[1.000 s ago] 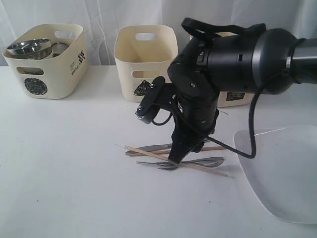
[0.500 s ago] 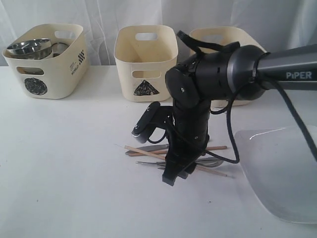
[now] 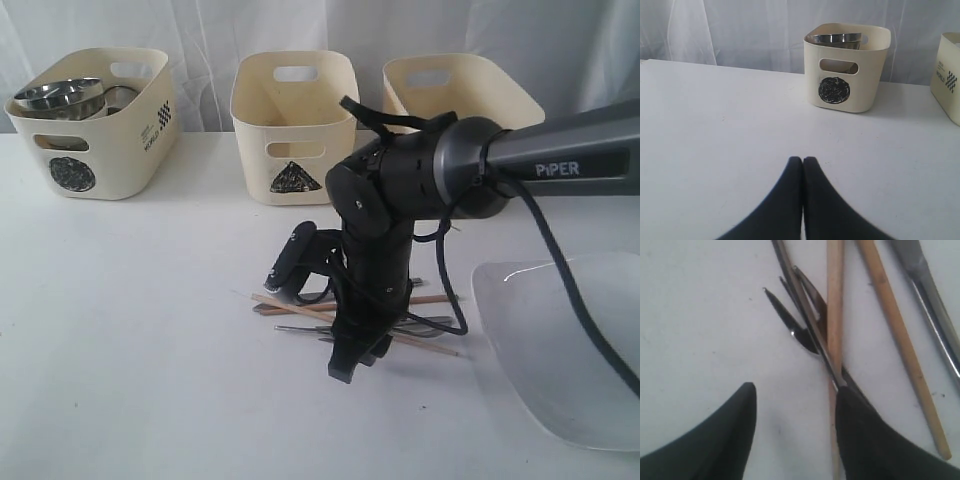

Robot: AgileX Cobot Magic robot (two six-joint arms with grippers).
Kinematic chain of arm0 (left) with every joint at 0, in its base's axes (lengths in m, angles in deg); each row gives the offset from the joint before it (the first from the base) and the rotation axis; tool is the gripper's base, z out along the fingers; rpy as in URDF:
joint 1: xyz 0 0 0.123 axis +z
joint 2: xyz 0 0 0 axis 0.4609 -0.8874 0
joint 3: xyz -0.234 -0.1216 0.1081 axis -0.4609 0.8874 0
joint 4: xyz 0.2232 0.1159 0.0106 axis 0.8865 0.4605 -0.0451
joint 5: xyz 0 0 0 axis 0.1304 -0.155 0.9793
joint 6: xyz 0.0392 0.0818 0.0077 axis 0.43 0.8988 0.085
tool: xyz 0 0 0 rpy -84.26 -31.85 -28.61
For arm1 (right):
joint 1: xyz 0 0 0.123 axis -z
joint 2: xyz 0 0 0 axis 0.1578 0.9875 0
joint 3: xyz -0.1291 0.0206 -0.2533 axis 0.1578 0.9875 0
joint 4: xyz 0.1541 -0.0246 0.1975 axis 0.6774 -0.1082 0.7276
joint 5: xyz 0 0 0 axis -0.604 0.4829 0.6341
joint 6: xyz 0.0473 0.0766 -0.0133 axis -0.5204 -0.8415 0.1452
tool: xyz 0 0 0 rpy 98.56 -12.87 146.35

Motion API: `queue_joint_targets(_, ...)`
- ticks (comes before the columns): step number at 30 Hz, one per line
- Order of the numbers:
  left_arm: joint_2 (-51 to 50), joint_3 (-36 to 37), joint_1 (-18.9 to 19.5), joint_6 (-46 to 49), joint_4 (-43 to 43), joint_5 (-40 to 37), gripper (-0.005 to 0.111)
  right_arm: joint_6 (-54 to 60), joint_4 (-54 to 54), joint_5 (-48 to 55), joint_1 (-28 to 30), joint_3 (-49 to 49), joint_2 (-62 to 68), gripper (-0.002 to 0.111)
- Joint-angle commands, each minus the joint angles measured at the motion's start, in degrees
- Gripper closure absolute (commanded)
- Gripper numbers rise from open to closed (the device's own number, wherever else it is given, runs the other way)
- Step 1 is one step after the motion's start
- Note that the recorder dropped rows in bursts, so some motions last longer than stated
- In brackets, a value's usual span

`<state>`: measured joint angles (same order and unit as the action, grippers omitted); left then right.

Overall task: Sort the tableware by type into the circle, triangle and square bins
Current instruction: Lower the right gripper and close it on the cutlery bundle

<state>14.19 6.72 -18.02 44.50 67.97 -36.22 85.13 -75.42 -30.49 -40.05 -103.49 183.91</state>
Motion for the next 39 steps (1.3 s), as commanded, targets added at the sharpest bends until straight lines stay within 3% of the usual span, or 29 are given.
queue_joint_targets(1,0.3,0.2,0.1,-0.4,-0.4,0.2,0.107,1.2,-5.2,-0.9,0.7,-0.1,0.6,0.061)
queue_joint_targets(26,0.3,0.2,0.1,-0.4,-0.4,0.2,0.107,2.3,-4.0,-4.8,0.7,0.0,4.5,0.063)
queue_joint_targets(31,0.3,0.2,0.1,-0.4,-0.4,0.2,0.107,2.3,-0.5,-3.2,0.7,0.0,5.2,0.078)
queue_joint_targets(37,0.3,0.2,0.1,-0.4,-0.4,0.2,0.107,1.2,4.4,0.6,0.7,0.0,5.2,0.108)
queue_joint_targets(39,0.3,0.2,0.1,-0.4,-0.4,0.2,0.107,-1.2,4.6,0.6,0.7,0.0,5.2,0.108)
